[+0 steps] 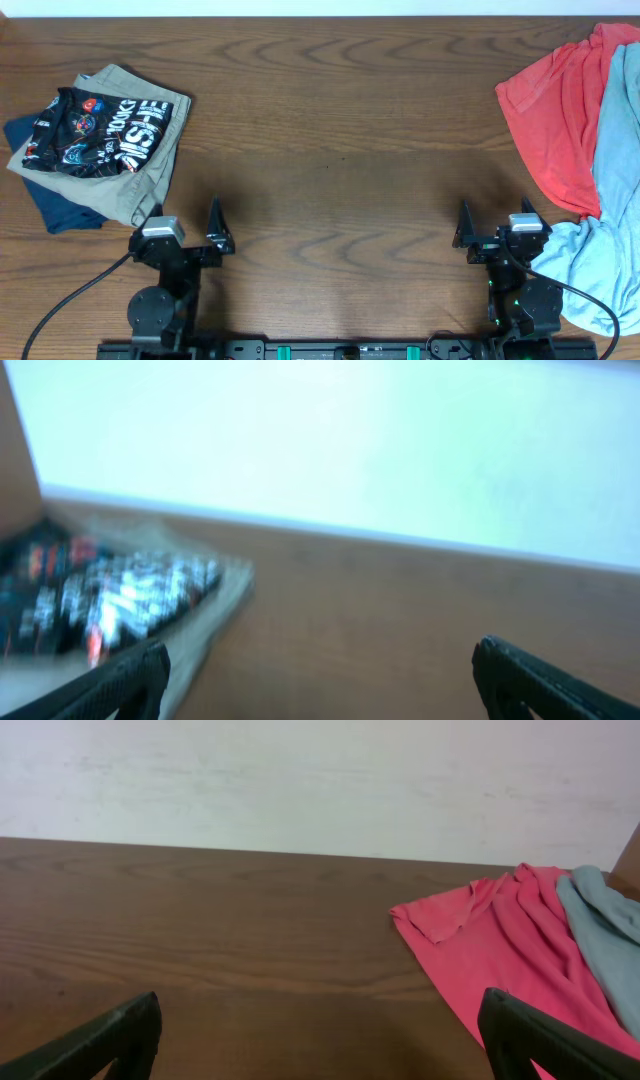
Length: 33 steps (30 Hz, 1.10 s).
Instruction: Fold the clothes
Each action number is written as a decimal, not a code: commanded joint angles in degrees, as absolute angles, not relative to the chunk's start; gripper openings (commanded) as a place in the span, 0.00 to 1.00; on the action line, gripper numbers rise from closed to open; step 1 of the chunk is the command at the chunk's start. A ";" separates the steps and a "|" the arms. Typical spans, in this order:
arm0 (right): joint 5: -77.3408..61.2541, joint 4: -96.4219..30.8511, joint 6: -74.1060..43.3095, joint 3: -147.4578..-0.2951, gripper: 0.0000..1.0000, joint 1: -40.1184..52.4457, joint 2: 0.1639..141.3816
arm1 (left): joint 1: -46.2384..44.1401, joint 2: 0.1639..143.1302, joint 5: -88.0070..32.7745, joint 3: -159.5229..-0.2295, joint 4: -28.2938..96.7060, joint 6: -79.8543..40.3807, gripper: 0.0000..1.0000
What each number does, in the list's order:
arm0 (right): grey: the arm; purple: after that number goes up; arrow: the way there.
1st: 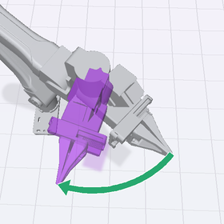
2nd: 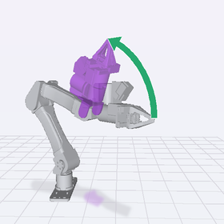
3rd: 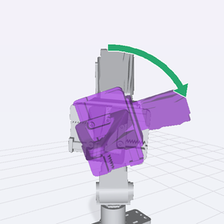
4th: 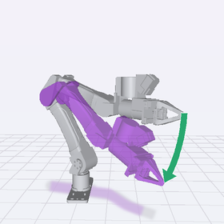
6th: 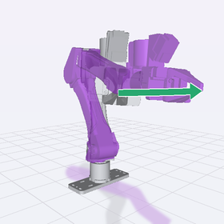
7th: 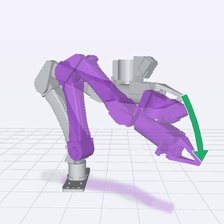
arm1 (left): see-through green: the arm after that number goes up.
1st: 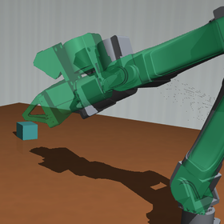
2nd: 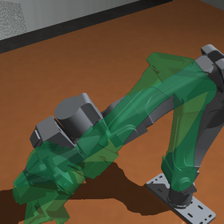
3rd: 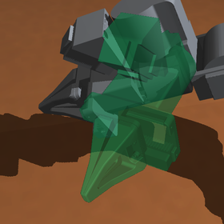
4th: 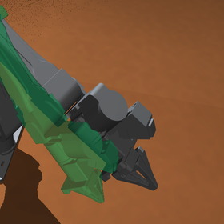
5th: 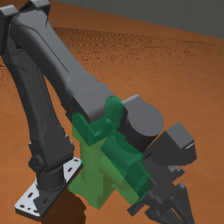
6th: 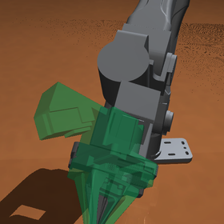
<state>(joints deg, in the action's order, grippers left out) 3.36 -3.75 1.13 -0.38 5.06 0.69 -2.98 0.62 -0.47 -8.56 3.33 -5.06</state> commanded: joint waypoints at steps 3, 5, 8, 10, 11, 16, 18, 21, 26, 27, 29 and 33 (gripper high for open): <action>3.01 -4.03 2.00 -0.30 0.99 5.58 0.32 | -2.63 0.12 -0.80 -1.13 -9.26 1.93 0.98; 3.01 -4.03 2.00 -0.30 0.99 5.58 0.32 | -2.63 0.10 -0.82 -0.25 -7.49 1.91 0.97; 3.01 -4.03 2.00 -0.32 0.99 5.58 0.32 | -2.63 0.10 -0.82 -0.23 -1.17 1.89 0.98; 3.01 -4.03 2.00 -0.30 0.99 5.58 0.32 | -2.63 0.10 -0.82 -0.23 3.95 1.89 0.98; 3.01 -4.03 2.00 -0.30 0.99 5.58 0.32 | -2.63 0.19 -0.71 -0.23 4.03 1.89 0.98; 3.01 -4.03 2.00 -0.30 0.99 5.58 0.32 | -2.63 0.21 -0.80 -0.25 4.05 1.89 0.98; 3.01 -4.03 2.00 -0.30 0.99 5.58 0.32 | -2.63 0.21 -0.80 -0.25 4.05 1.89 0.98; 3.01 -4.03 2.00 -0.30 0.99 5.58 0.32 | -2.63 0.21 -0.80 -0.25 4.05 1.89 0.98; 3.01 -4.03 2.00 -0.30 0.99 5.58 0.32 | -2.63 0.21 -0.80 -0.25 4.05 1.89 0.98; 3.01 -4.03 2.00 -0.30 0.99 5.58 0.32 | -2.63 0.21 -0.80 -0.25 4.05 1.89 0.98; 3.01 -4.03 2.00 -0.30 0.99 5.58 0.32 | -2.63 0.23 -0.80 -0.25 4.05 1.89 0.98; 3.01 -4.01 2.00 -0.32 0.99 5.58 0.32 | -2.63 0.21 -0.80 -0.25 4.05 1.89 0.98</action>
